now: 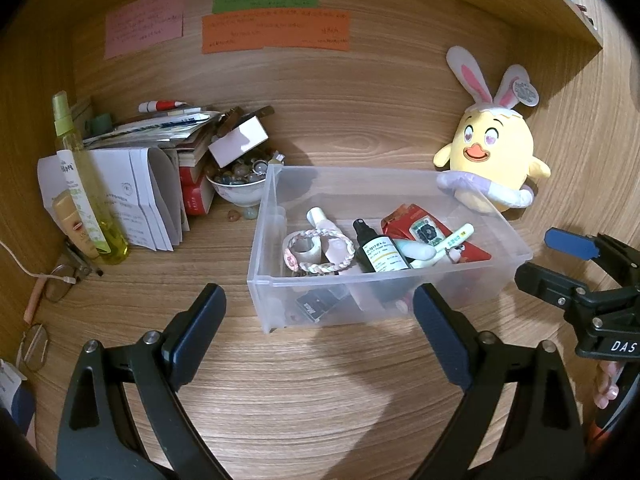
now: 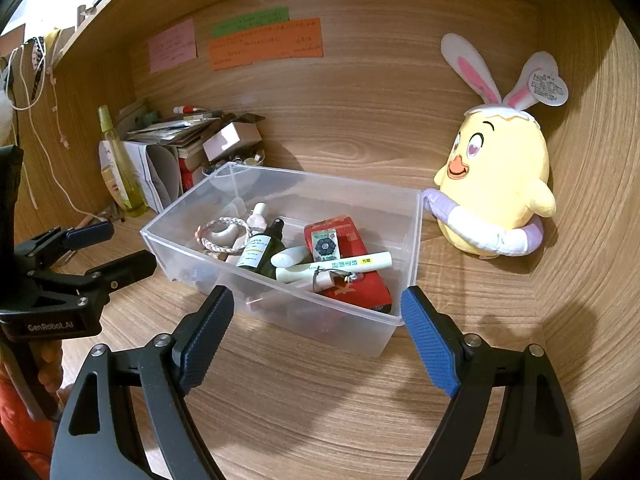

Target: Organize objects

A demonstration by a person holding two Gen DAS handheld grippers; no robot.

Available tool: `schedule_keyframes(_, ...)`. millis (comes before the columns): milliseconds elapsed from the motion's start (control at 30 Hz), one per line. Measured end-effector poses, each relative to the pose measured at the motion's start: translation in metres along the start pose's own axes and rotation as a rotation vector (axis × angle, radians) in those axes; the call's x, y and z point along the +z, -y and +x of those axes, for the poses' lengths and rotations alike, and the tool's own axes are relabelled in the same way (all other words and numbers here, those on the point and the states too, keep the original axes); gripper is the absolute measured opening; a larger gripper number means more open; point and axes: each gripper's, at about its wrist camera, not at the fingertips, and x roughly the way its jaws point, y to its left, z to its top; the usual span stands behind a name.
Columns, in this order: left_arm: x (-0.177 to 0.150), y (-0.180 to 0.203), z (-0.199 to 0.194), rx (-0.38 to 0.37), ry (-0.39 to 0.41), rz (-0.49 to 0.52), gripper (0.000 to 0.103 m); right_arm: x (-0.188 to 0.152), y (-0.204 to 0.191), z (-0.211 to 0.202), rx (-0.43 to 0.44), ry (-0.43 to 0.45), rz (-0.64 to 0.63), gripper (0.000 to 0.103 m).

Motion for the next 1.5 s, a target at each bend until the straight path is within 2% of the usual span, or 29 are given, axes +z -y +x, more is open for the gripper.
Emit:
schedule_keyframes(667,0.002,0.002,0.005,-0.005,-0.010,0.013,0.096,0.000,0.001,0.004,0.005,-0.010,0.000,0.084)
schedule_keyframes(1033,0.001,0.007,0.005,-0.013,0.010,0.028,0.096,0.002,0.002,0.005,0.008,-0.014,0.005,0.084)
schedule_keyframes(1233,-0.001,0.011,0.007,-0.037,-0.010,0.046,0.096,0.001,0.002,0.007,0.011,-0.013,0.004,0.084)
schedule_keyframes(1500,-0.001,0.007,0.009,-0.059,-0.029,0.018,0.096,0.002,0.000,0.009,0.012,-0.021,0.008,0.084)
